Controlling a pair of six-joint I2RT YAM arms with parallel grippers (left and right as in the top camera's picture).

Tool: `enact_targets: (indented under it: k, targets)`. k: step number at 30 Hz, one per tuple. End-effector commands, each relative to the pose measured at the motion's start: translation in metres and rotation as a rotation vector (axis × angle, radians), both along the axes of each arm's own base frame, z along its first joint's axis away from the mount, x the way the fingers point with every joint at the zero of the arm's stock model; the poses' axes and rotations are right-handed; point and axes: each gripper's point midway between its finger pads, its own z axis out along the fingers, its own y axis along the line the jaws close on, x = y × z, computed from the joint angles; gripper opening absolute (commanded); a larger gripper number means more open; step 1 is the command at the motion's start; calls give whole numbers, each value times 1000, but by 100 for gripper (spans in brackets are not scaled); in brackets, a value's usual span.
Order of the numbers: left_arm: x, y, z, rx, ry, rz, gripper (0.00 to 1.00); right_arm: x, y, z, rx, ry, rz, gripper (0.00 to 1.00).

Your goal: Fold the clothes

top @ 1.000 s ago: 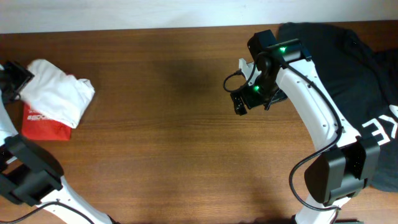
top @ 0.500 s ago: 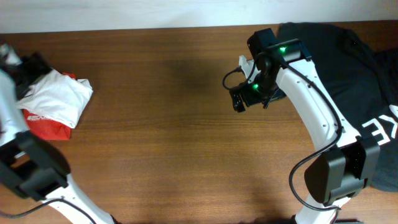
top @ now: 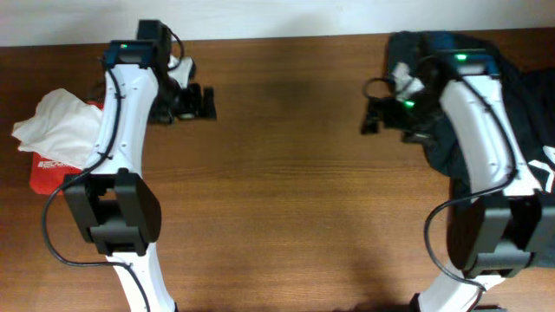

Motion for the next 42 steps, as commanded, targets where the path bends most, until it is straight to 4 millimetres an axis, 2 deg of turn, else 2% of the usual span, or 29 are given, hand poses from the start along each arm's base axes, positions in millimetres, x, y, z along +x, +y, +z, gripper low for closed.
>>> enact_targets:
  k: [1,4,7,11,15,17,20,22,26,31,35,42]
  targets:
    - [-39,10,15,51,107,-18,99,-29,-20,-5,-30,120,14,99]
    - [-66,12,17,59,219,-22,99,-51,-27,-6,-65,204,47,99]
    - [-77,12,19,59,246,-22,99,-66,-25,-3,-59,227,75,99]
    - [-98,12,31,59,212,-25,99,-79,-25,10,-78,70,65,99]
    - [-104,3,51,45,-33,-23,99,-85,-24,32,-111,-215,52,99]
    - [-107,-4,72,23,-266,-27,99,-89,-24,49,-147,-408,46,99]
    - [-126,-10,107,-1,-617,-45,99,-100,-25,74,-191,-656,32,98]
    - [-141,-9,121,-11,-774,-41,99,-105,-25,84,-201,-755,25,99]
    - [-179,-3,137,-38,-989,-30,99,-120,-24,94,-209,-851,17,99]
    - [-213,3,160,-56,-1127,-23,99,-124,-23,98,-211,-868,17,99]
    - [-222,4,163,-59,-1145,-22,99,-121,-24,95,-209,-852,18,99]
    - [-231,5,138,-44,-1035,-28,99,-113,-24,82,-204,-794,22,99]
